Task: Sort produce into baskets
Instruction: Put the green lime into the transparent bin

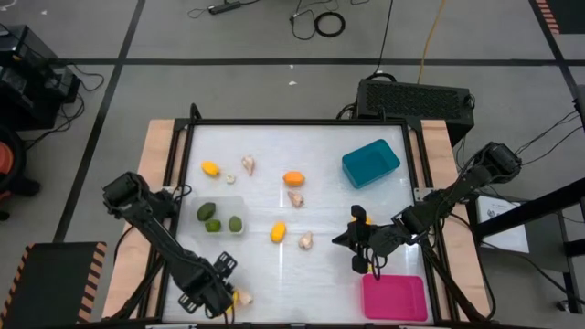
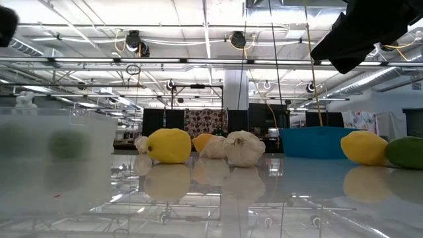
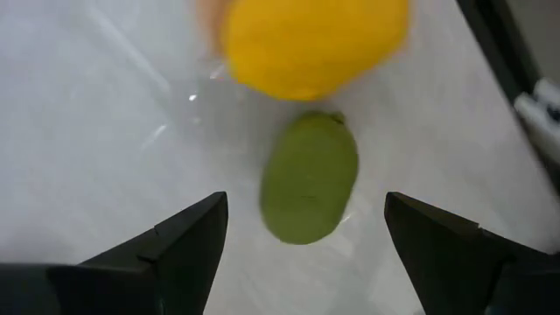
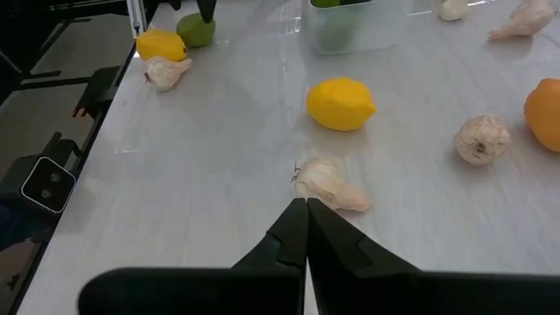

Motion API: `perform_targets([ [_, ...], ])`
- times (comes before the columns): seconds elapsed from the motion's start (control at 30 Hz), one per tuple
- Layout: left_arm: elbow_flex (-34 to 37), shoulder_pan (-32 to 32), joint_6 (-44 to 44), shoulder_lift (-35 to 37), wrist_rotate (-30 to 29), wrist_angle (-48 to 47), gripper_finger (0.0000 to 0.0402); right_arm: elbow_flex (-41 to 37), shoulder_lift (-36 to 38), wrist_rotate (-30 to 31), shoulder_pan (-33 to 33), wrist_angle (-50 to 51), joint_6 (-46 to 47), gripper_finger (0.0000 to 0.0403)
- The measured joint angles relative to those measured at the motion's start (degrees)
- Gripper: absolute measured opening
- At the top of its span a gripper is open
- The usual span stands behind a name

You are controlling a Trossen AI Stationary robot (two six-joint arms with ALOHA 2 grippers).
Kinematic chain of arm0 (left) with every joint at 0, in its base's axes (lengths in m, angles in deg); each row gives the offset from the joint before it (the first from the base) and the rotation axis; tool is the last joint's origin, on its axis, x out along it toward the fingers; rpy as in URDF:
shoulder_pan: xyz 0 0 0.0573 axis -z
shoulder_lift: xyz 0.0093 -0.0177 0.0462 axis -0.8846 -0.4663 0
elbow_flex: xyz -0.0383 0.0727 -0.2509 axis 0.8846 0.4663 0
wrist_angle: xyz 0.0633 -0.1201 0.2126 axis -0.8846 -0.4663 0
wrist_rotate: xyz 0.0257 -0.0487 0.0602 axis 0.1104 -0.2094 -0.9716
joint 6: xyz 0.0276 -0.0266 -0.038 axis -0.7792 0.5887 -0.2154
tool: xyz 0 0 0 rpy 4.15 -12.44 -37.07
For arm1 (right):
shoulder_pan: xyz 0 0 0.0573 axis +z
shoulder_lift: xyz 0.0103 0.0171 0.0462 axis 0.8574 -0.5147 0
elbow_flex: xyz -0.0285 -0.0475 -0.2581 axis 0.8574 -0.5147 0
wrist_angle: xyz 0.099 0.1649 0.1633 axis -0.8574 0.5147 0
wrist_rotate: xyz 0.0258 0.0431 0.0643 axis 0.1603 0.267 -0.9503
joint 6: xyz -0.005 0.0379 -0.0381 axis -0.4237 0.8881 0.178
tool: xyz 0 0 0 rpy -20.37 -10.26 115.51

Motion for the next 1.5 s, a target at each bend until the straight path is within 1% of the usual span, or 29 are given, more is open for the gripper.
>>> perform_targets([
  [0.17, 0.01, 0.58, -2.97, -3.59, 0.26, 0.12, 0.0316, 0.00, -0.02, 0.17, 0.00, 0.00, -0.22, 0.0000],
  [0.37, 0.01, 0.63, -4.04, -7.21, -0.54, 0.31, 0.0316, 0.02, -1.49, 4.20, -0.02, -0.13, -0.22, 0.0000],
  [0.7, -0.02, -0.10, -3.83, -8.39, -0.94, 1.17, 0.0310, 0.02, -7.40, 4.00, -1.33, -4.79, -0.56, 0.0000],
  [0.8, -0.44, -0.78, -3.01, -8.50, -0.79, 0.96, 0.0288, 0.03, -7.62, 3.97, -1.31, -5.98, -1.84, 0.0000],
  [0.93, -2.16, -2.42, -2.49, -8.59, -1.90, -0.43, 0.0240, 0.04, -7.53, 3.97, -1.29, -7.09, -2.36, 0.0000],
  [1.1, -6.58, -5.53, -2.49, -8.59, -2.56, -8.14, 0.0167, 0.04, -7.45, 3.96, -1.29, -6.94, -2.37, 0.0000],
  [1.2, -9.32, -7.71, -2.94, -8.50, -2.75, -12.67, 0.0132, 0.04, -7.45, 3.96, -1.29, -6.94, -2.38, 0.0000],
  [1.4, -13.91, -11.55, -4.34, -8.19, -6.22, -18.40, 0.0131, 0.04, -7.38, 3.94, -1.29, -6.91, -2.38, 0.0000],
  [1.5, -15.85, -13.53, -5.43, -7.81, -9.58, -22.64, 0.0146, 0.04, -7.38, 3.72, -1.29, -6.91, -2.38, 0.0000],
])
